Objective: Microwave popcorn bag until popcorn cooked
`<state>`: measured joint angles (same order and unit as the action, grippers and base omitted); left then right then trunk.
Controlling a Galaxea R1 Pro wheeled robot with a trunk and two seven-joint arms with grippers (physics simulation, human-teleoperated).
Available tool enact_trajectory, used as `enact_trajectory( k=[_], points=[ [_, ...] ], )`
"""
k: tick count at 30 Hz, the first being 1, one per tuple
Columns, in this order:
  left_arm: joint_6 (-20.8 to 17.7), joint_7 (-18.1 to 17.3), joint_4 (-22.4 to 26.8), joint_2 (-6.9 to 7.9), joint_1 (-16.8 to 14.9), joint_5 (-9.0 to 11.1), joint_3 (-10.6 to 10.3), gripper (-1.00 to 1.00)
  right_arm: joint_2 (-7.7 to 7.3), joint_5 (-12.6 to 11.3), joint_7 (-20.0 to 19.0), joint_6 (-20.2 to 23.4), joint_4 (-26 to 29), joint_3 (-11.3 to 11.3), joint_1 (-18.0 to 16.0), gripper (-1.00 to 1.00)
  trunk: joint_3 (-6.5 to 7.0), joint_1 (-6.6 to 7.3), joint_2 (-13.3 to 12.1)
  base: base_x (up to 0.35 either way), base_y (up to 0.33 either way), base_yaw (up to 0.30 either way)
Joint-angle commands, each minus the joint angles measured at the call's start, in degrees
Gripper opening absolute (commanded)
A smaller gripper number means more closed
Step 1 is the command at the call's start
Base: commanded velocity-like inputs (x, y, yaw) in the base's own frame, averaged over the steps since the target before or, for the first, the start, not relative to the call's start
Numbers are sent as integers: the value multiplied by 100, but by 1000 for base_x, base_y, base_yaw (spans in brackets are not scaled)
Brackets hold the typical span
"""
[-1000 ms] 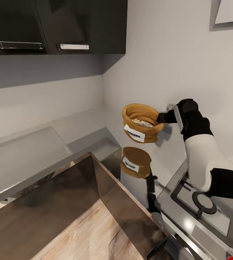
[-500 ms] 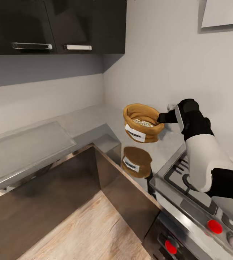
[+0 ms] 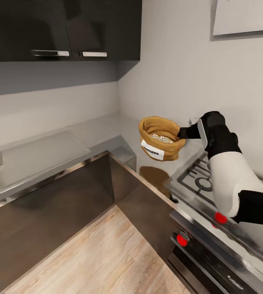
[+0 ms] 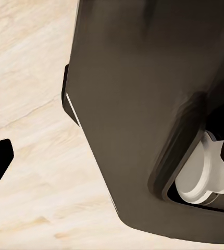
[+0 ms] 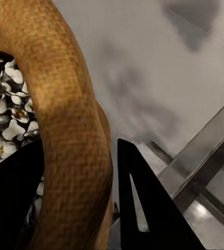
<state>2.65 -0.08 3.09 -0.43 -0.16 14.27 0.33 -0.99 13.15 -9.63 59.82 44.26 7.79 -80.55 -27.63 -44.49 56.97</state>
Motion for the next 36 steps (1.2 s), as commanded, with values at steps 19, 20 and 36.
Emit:
enact_trajectory(
  k=[19, 20, 36],
  points=[
    [17, -1, -3, 6, -2, 32, -7, 100, 40, 82, -39, 18, 540, -32, -4, -100, 78, 4, 4, -242, 0, 0],
    [17, -1, -3, 7, -2, 32, -7, 100, 39, 82, -39, 18, 540, -30, -4, -100, 87, 4, 4, -3, 0, 0],
    [9, -1, -2, 8, -2, 41, -7, 100, 11, 33, -39, 18, 463, -14, -4, -100, 235, 4, 4, 0, 0, 0]
  ],
)
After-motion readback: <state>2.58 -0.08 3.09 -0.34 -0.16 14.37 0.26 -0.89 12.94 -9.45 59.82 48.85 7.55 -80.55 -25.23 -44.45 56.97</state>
